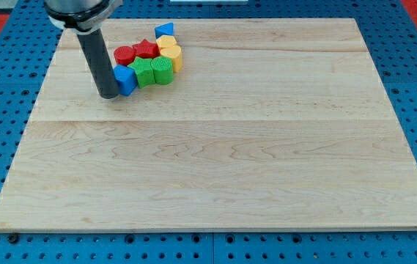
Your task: Push blue triangle into yellow hexagon
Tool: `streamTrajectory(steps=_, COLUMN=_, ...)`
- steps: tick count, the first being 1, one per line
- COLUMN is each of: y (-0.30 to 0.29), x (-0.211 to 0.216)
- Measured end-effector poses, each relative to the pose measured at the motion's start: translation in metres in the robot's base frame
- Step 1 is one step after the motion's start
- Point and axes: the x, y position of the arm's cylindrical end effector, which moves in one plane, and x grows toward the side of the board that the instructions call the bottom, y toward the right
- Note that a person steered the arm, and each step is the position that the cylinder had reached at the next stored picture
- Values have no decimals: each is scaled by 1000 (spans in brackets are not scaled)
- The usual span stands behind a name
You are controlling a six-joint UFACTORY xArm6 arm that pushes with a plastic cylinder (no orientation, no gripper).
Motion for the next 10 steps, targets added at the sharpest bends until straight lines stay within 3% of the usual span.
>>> streamTrajectory(steps=2, y=67, x=35)
streamTrajectory(steps=3, y=149, x=-5)
streamTrajectory(steps=5, y=157, x=-187)
streamTrajectory(steps=8, y=54, x=-184)
streamTrajectory(steps=10, y=86, x=-163)
